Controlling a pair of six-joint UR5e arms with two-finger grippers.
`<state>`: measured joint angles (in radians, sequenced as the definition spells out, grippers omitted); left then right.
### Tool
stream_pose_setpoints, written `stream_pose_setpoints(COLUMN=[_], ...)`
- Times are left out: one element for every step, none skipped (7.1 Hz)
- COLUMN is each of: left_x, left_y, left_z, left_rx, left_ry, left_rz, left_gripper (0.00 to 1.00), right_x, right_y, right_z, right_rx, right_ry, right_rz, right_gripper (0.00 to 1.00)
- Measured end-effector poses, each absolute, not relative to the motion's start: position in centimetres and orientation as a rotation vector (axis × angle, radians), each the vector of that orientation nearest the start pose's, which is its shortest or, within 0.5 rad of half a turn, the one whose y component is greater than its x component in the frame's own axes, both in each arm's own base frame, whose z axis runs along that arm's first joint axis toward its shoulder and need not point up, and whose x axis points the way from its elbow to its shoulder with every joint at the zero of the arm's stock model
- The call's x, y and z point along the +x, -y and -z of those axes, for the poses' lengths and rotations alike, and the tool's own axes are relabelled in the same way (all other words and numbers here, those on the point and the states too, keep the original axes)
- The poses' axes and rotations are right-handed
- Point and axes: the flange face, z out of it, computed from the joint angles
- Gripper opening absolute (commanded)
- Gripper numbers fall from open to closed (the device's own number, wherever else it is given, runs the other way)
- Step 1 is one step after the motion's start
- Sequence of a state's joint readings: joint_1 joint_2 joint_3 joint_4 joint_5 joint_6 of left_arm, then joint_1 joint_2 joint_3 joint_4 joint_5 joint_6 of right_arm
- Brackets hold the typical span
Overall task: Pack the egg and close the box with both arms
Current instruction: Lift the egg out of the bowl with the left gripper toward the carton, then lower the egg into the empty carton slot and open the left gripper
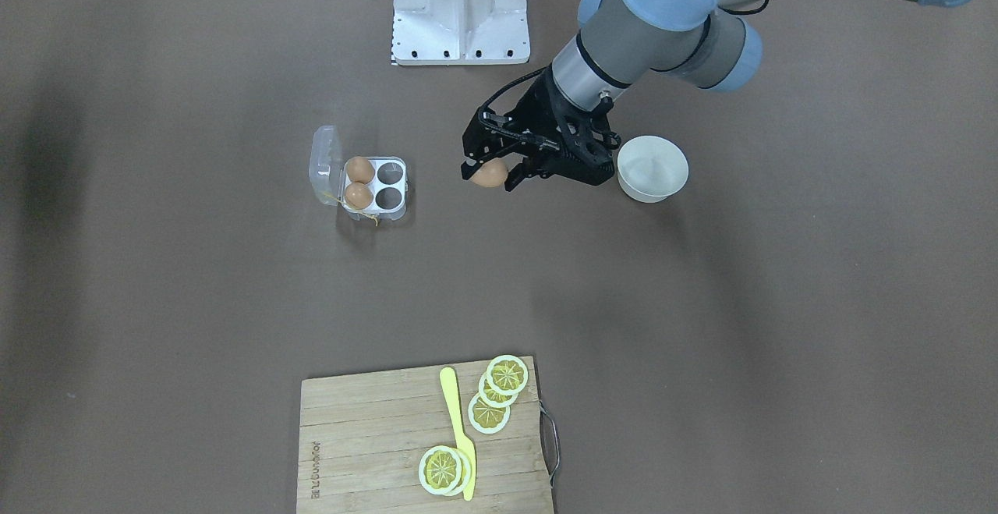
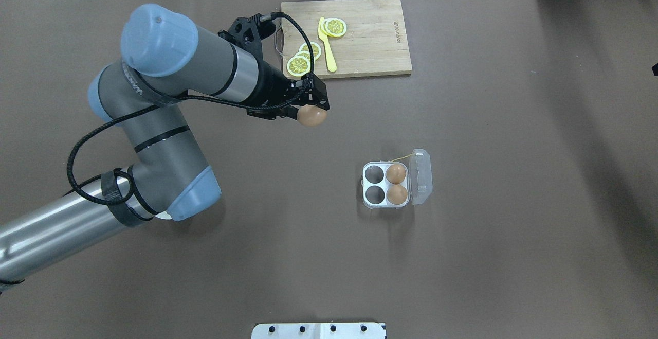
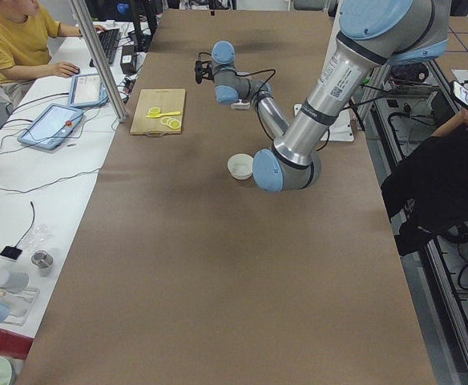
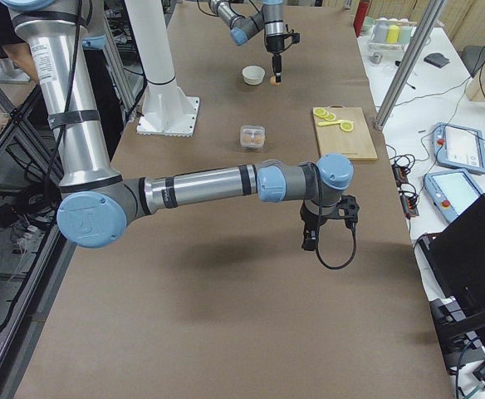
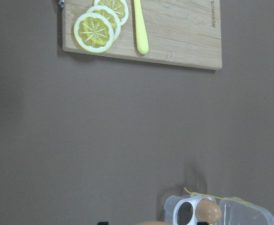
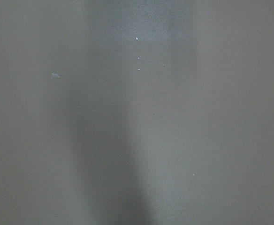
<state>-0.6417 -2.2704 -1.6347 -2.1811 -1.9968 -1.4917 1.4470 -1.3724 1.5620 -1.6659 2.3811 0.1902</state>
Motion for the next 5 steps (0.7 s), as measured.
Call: stream_pose_setpoints(left_x=[50.0,51.9,53.4,54.6,55.7], left_y=[45.9,44.7,44.0,43.4,42.7], left_z=[-12.9,-12.5,-12.3,-12.0,-11.8], left_rx=[0.166,0.187,0.197,0.201,0.212], left_ry=[-1.407,-1.432,-1.454,-1.466,-1.471], left_rz=[0.228,0.285,0.337,0.382,0.418], left_gripper=[0.57,0.57,0.57,0.57,0.57], right_x=[-1.0,-0.9,-0.7,-0.6,-0.5], right_y=[57.7,57.6,57.6,57.6,57.5], right_z=[-56.4,-56.4,-56.4,-56.4,-56.4], right_rx=[-0.039,-0.038,-0.035,-0.034,-0.033], right_ry=[0.814,0.815,0.815,0.815,0.815], right_rz=[-0.025,-0.027,-0.028,-0.030,-0.031], right_gripper=[1.00,1.00,1.00,1.00,1.00])
